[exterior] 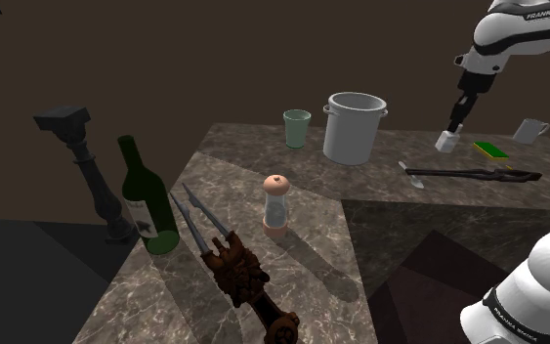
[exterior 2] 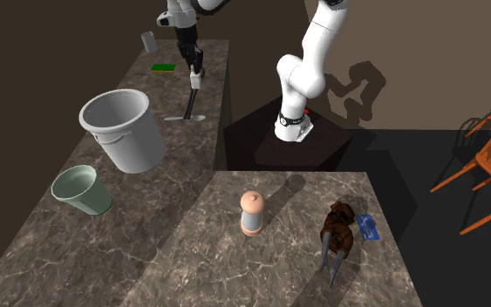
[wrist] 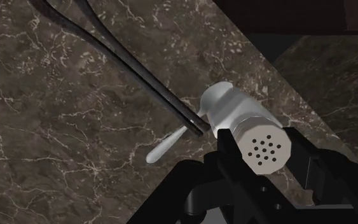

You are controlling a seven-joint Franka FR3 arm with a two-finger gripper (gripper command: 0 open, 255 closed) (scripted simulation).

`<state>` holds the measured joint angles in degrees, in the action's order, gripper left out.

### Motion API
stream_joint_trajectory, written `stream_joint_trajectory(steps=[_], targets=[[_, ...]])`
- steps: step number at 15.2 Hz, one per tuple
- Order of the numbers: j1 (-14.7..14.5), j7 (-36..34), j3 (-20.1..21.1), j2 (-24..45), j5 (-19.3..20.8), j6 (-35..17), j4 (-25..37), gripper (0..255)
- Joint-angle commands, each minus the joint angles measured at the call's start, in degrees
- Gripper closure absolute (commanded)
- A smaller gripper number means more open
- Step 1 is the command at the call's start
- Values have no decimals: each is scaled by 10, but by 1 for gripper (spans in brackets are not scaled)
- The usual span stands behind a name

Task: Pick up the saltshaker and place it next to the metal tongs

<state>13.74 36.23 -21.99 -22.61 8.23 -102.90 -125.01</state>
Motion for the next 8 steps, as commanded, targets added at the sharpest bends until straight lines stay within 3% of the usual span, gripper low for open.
stream_joint_trajectory(steps=[1, 8], targets=[[6, 30, -22, 21, 1, -1, 22, 255], [26, 145, -101, 117, -23, -3, 117, 255]])
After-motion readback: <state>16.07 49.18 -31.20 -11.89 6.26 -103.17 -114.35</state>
